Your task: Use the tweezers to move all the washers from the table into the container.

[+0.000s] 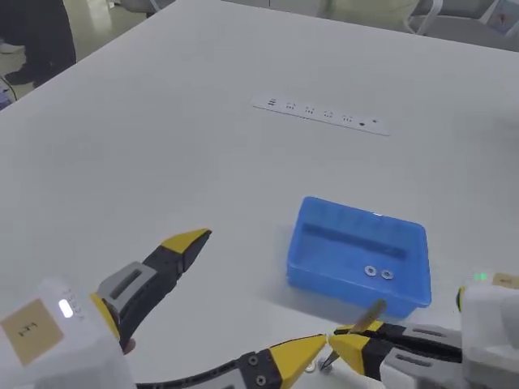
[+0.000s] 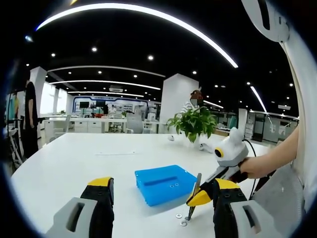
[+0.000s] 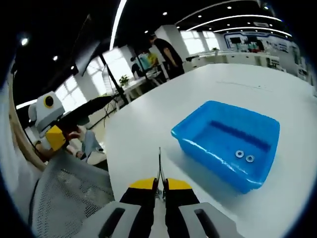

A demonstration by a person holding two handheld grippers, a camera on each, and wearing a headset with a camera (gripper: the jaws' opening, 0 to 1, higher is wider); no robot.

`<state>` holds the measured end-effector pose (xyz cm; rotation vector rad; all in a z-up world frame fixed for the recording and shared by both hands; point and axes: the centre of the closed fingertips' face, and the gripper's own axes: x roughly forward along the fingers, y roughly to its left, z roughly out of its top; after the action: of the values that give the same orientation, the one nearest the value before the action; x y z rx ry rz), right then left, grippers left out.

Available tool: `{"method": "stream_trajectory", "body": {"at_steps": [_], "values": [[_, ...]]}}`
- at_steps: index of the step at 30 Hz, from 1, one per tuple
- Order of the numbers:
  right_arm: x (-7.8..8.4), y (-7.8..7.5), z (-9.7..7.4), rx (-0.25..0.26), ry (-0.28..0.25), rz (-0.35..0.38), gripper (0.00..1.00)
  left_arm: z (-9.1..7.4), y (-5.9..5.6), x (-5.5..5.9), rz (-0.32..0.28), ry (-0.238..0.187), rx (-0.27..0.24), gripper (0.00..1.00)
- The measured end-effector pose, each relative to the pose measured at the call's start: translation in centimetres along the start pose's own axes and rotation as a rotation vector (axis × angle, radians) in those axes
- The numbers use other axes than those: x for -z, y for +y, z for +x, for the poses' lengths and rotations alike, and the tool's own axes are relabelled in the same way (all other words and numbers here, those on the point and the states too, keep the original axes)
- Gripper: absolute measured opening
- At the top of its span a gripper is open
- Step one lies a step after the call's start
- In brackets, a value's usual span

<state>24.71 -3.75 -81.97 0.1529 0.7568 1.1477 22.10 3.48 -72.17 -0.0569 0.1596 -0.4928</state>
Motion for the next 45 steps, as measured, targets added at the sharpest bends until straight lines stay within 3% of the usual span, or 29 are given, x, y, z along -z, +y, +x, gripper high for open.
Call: {"method": "stream_trajectory", "body": {"at_steps": [2,7,13,20,25,30,36,45], "values": [[-1.0,-0.1,-0.8,-0.006,-0.042,0.048,0.03,0.0,0.0,0.0,-0.004,0.0,-0.001,0.84],[-3.5,-0.5,-2.5,0.004,-0.103,0.063,0.03,0.1,0.0,0.0,-0.004,0.002,0.003,0.84],[-8.0,-0.8,-4.1,-0.005,-0.202,0.055,0.03,0.1,-0.1,0.0,-0.004,0.002,0.006,0.84],[-10.9,-2.6,-3.8,0.02,-0.228,0.028,0.03,0.1,0.0,-0.1,-0.006,-0.001,0.003,0.84],[-11.6,-4.9,-2.3,0.068,-0.214,0.051,0.03,0.1,0.1,-0.1,-0.005,-0.004,-0.001,0.84],[-10.6,-6.9,-0.3,0.107,-0.138,0.058,0.03,0.0,0.2,-0.1,-0.007,-0.008,-0.006,0.84],[-9.1,-8.2,1.3,0.145,-0.047,0.036,0.03,0.0,0.3,-0.2,-0.007,-0.011,-0.011,0.84],[-8.4,-8.8,1.6,0.175,0.02,-0.001,0.03,0.1,0.1,0.0,-0.001,-0.002,-0.003,0.84]]}}
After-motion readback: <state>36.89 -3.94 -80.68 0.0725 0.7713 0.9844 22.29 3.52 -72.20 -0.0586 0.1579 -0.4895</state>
